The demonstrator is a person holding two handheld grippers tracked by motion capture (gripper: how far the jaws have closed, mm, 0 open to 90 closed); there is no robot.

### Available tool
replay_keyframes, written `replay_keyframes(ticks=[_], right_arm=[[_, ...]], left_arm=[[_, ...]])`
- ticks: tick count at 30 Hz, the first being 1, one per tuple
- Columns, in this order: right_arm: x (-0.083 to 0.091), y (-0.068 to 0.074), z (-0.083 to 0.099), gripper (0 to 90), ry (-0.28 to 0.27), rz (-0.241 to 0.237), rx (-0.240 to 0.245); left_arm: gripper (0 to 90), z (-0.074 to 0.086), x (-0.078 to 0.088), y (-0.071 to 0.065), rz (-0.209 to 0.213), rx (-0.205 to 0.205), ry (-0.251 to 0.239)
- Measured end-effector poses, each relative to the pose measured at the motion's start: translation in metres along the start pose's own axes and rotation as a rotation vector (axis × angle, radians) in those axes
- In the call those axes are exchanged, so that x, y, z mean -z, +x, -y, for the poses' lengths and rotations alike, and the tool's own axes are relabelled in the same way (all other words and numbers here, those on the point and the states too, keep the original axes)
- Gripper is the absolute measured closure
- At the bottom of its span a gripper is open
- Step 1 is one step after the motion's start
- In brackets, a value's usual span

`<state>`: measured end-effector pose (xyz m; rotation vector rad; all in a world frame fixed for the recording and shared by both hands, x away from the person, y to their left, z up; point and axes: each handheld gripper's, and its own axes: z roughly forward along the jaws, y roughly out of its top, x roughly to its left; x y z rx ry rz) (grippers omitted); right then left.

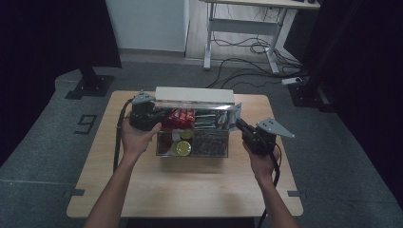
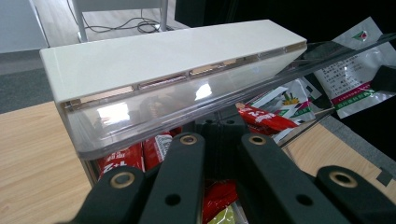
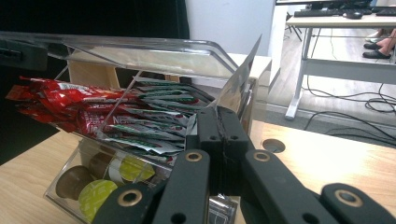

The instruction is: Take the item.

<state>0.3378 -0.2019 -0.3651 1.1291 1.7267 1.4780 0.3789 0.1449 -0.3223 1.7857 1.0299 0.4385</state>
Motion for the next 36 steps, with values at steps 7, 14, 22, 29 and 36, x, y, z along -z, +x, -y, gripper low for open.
replay_keyframes(ticks=[7,14,22,29,36], right_arm=[[0.004,-0.002,0.000,89.6,-0.010,0.002,-0.004],[0.009,-0.005,-0.001,89.6,-0.018,0.002,-0.009],[0.014,-0.008,0.000,89.5,-0.020,0.006,-0.003],[0.016,-0.012,0.004,89.6,-0.011,0.014,-0.002],[0.018,-0.016,0.008,89.6,-0.004,0.021,0.000]], left_arm=[[90.0,0.000,0.001,0.000,0.000,0.000,0.000],[90.0,0.000,0.001,0.000,-0.001,-0.001,0.001],[90.0,0.000,0.001,0.000,-0.004,-0.002,0.002],[90.0,0.000,0.001,0.000,-0.005,-0.002,0.001],[90.0,0.000,0.001,0.000,-0.005,-0.001,0.001]])
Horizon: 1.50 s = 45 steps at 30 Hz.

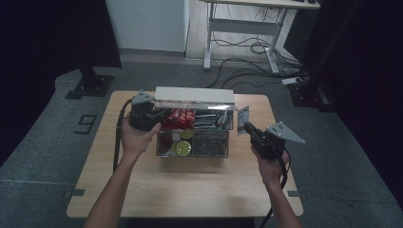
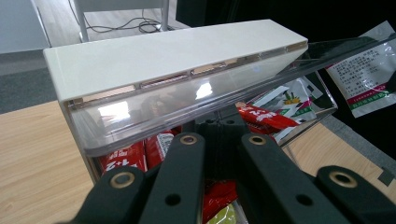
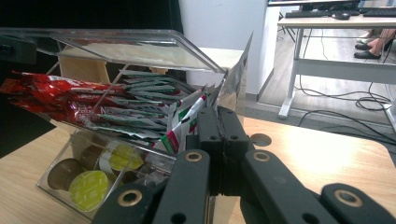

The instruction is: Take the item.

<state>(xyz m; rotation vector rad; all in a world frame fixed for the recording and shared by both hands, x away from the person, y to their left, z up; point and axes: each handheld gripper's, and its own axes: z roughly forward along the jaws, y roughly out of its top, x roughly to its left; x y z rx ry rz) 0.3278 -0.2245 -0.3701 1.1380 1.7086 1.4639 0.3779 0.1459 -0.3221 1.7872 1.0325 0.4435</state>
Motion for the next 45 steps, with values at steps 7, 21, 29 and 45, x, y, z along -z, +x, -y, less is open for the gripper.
replay_keyframes(ticks=[7,21,29,45], right_arm=[[0.002,-0.004,0.004,89.6,0.009,0.008,-0.001],[0.005,-0.012,0.015,89.5,0.030,0.018,-0.010],[0.004,-0.016,0.025,89.5,0.050,0.024,-0.015],[0.003,-0.029,0.042,89.5,0.081,0.041,-0.042]], left_arm=[[90.0,0.000,0.000,0.000,-0.002,0.000,-0.001],[90.0,0.000,0.000,-0.001,-0.004,-0.003,0.000],[90.0,0.000,0.000,-0.001,-0.004,-0.003,-0.001],[90.0,0.000,0.001,-0.002,-0.007,-0.006,-0.002]])
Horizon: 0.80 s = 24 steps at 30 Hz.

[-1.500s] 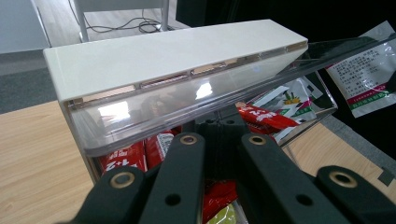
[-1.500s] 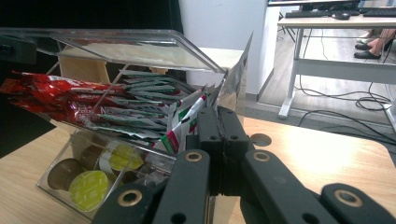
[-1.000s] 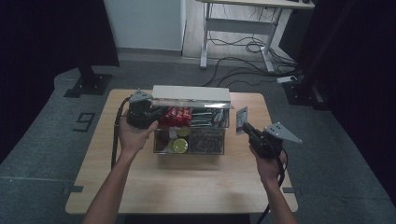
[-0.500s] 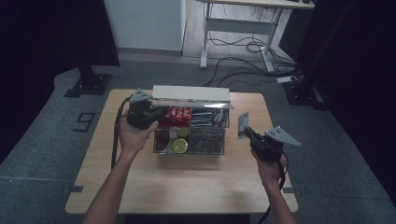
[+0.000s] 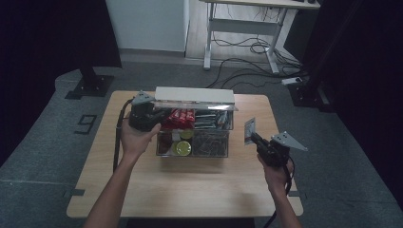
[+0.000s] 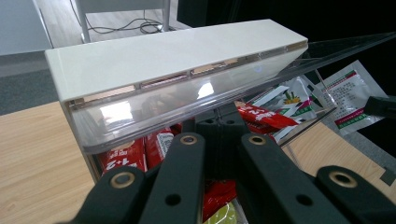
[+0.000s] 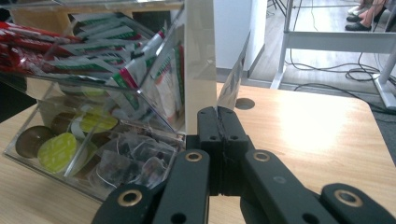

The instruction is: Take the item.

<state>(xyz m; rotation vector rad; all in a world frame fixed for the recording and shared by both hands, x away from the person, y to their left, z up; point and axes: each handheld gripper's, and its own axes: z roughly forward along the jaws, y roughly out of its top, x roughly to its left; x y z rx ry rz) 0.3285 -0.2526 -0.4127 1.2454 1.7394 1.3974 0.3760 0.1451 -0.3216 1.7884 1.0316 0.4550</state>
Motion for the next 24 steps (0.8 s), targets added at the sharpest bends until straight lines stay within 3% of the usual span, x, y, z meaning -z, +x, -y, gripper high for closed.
replay_keyframes(ticks=[24], right_arm=[[-0.010,-0.017,0.032,89.5,0.065,0.027,-0.035]], left_arm=[[90.0,0.000,0.000,-0.001,-0.002,-0.002,0.001]])
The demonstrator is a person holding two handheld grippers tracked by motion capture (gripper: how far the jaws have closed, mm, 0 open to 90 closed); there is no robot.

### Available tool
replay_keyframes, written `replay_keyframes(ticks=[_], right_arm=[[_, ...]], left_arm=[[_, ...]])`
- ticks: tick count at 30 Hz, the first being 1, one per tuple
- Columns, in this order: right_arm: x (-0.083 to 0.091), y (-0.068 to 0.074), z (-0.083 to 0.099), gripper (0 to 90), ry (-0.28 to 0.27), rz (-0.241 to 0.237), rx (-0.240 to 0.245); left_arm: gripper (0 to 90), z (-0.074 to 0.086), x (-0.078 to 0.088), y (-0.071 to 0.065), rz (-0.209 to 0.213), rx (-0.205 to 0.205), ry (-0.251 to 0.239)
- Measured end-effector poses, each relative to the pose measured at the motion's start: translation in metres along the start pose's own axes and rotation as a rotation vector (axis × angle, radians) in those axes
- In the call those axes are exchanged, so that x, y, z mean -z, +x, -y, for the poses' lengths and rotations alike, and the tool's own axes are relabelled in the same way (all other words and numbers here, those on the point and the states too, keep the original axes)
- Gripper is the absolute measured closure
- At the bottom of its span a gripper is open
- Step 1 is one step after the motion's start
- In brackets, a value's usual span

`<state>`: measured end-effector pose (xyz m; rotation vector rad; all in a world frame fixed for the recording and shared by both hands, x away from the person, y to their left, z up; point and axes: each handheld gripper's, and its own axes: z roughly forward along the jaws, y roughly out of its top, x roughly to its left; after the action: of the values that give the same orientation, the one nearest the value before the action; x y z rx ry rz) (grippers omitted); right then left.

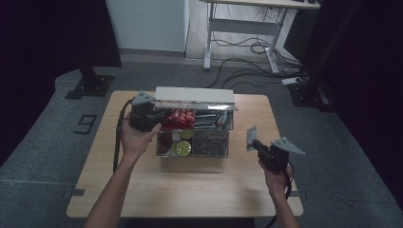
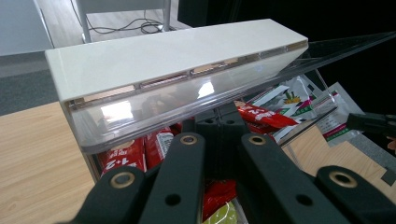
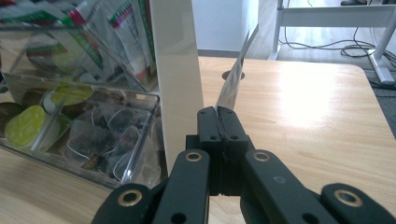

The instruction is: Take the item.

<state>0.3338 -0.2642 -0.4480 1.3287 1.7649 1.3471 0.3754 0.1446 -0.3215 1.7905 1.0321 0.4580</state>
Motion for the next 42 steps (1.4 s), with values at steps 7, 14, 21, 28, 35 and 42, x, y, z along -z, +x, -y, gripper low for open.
replay_keyframes(ticks=[7,14,21,28,35,42], right_arm=[[-0.006,-0.002,0.010,89.6,0.023,0.004,-0.010],[-0.012,-0.004,0.017,89.5,0.038,0.009,-0.017],[-0.020,-0.004,0.025,89.5,0.059,0.012,-0.022],[-0.026,-0.007,0.034,89.6,0.081,0.015,-0.036],[-0.031,-0.010,0.042,89.5,0.099,0.019,-0.045],[-0.035,-0.011,0.049,89.5,0.116,0.017,-0.053]], left_arm=[[90.0,0.000,0.000,0.000,-0.002,-0.003,0.002],[90.0,0.001,0.000,0.000,-0.001,-0.003,0.003],[90.0,0.001,0.000,0.000,0.000,-0.003,0.003],[90.0,0.001,0.001,0.001,-0.004,-0.004,0.006],[90.0,0.001,0.001,0.001,-0.005,-0.004,0.005],[90.0,0.000,0.001,0.001,-0.006,-0.006,0.006]])
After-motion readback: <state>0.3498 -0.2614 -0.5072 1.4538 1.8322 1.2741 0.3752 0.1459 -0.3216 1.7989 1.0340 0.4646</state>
